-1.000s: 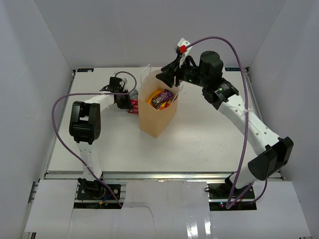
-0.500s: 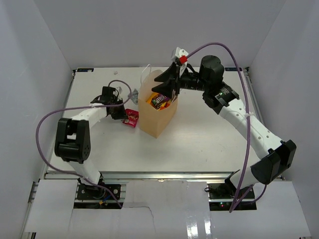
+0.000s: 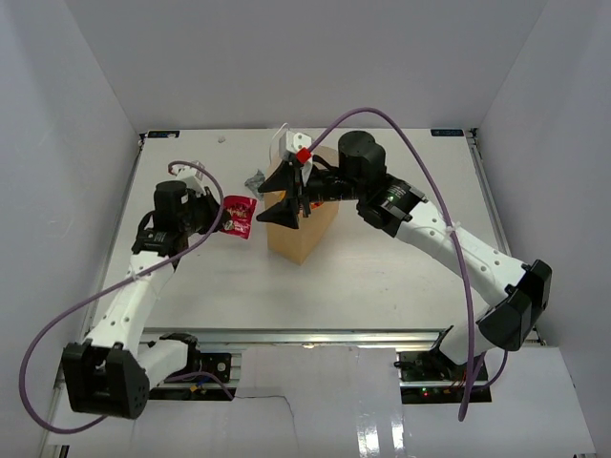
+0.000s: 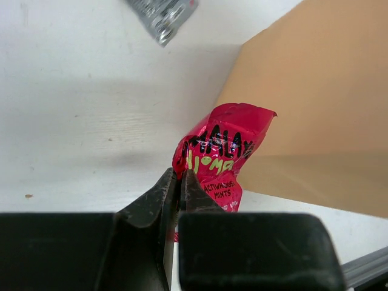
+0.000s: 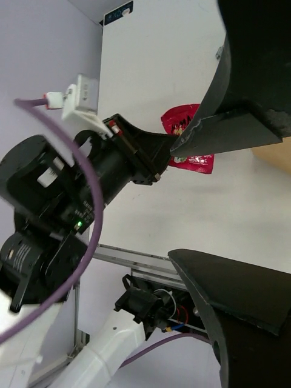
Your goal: Place the snacks into the paper bag
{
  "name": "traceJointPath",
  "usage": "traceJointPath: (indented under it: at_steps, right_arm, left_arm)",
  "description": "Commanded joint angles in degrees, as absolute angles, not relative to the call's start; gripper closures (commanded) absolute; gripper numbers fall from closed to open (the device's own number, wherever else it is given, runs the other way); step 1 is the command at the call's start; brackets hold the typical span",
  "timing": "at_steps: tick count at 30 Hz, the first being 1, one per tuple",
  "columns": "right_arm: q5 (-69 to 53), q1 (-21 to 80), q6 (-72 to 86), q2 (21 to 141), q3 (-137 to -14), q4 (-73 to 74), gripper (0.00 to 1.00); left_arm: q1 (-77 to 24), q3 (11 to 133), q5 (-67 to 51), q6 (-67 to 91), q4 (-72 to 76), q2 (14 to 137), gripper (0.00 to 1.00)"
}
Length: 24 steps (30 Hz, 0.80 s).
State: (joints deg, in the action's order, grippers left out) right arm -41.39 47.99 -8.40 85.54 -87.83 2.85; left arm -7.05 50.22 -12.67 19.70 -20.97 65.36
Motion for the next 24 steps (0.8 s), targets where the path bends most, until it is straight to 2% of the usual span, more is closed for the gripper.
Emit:
traceJointPath:
  at_steps: [1,8,10,13,17,20,23,24]
  right_arm:
    - [-34.90,50.01,-6.16,86.13,-88.24,0.71,0.32]
    - [-19.28,52.38,3.15,87.97,-87.63,-2.46,0.19]
    - [-18.20,52.65,4.39,88.42,-87.80,-2.98,0.12]
    - [-17.32,53.08,6.59,89.47,-88.24,-3.60,0.09]
    - [-16.35,53.70,7.21,90.53,-88.77,-3.69,0.09]
    - [-16.43,53.79,7.47,90.97,-88.68,-3.43,0.13]
    - [-18.36,53.79,8.17,90.88,-88.07,-3.43,0.20]
    - [-19.94,53.79,8.52,90.70,-87.81,-3.43,0.28]
  left_arm:
    - [-6.77,48.87,-16.25,20.92,-19.86,55.92,1.00]
    - [-6.77,47.20,-23.01,25.22,-19.60,43.96,1.00]
    - [-6.77,46.94,-26.08,26.27,-18.90,42.29,1.00]
    - [-6.77,46.50,-29.61,28.65,-17.32,41.49,1.00]
    - [-6.77,46.84,-32.43,30.58,-15.65,40.17,1.00]
    - [-6.68,47.89,-33.13,31.55,-14.86,39.82,1.00]
    - [-6.77,48.78,-33.57,31.82,-14.68,39.99,1.00]
    - [-6.68,48.95,-33.75,31.90,-14.59,40.25,1.00]
